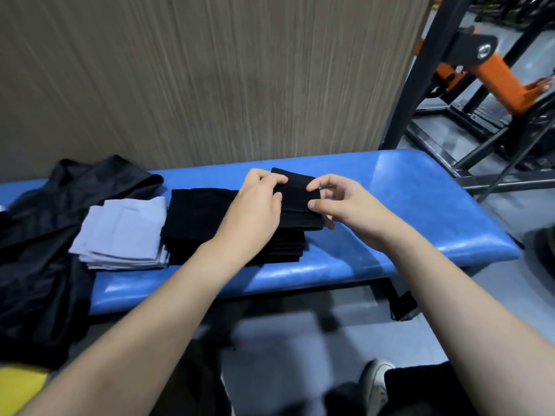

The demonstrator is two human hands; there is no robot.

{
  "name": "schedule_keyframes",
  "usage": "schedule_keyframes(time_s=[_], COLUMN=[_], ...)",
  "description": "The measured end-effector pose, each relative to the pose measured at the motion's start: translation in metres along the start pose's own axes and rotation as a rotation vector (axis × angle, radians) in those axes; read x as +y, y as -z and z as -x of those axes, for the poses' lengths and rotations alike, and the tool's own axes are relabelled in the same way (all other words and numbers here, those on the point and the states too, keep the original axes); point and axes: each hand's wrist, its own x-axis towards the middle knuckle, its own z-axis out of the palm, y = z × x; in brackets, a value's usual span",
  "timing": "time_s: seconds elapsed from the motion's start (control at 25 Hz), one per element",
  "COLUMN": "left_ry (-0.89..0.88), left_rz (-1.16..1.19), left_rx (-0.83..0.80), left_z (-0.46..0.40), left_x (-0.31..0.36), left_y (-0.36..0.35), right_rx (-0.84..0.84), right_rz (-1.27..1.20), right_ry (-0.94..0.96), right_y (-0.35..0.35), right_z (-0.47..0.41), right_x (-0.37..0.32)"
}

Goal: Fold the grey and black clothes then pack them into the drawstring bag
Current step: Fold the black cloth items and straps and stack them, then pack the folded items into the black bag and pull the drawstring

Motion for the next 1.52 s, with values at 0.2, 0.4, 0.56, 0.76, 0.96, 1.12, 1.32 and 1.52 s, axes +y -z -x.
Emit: schedule_keyframes(time_s=[0.2, 0.4, 0.56, 0.76, 0.96, 1.12, 1.32, 1.52], left_ry=[-0.046, -0.080, -0.103, -0.122, -0.138, -0.155, -0.145, -0.057], left_rz=[-0.146, -0.436, -0.485, -0.376, -0.294, -0.254, -0.192, -0.137], left_rx=[-0.003, -0.010, 0.043, 0.094, 0.186, 0.217, 0.288, 0.288], left_z=[0.000, 0.001, 0.002, 0.007, 0.015, 0.022, 0.030, 0.040], left_x=[-0.023, -0.033, -0.037, -0.034, -0.042, -0.051, -0.067, -0.100], left_y=[0.000, -0.016, -0.012, -0.012, 0.000, 0.013, 0.043, 0.085], right_rx=[0.001, 0.011, 0.001, 0.026, 0.140, 0.254, 0.315, 0.253], right_rz=[0.093, 0.234, 0.239, 0.277, 0.446, 0.524, 0.639, 0.857], right_ry=[-0.056, -0.089, -0.041, 0.015, 0.101, 0.221, 0.345, 0.446], right_y=[-0.022, -0.025, -0.026, -0.024, -0.025, -0.034, -0.060, -0.098], right_z=[-0.010, -0.014, -0.016, -0.016, -0.015, -0.014, -0.010, -0.013], right_x=[0.001, 0.003, 0.005, 0.002, -0.001, -0.008, -0.024, -0.042])
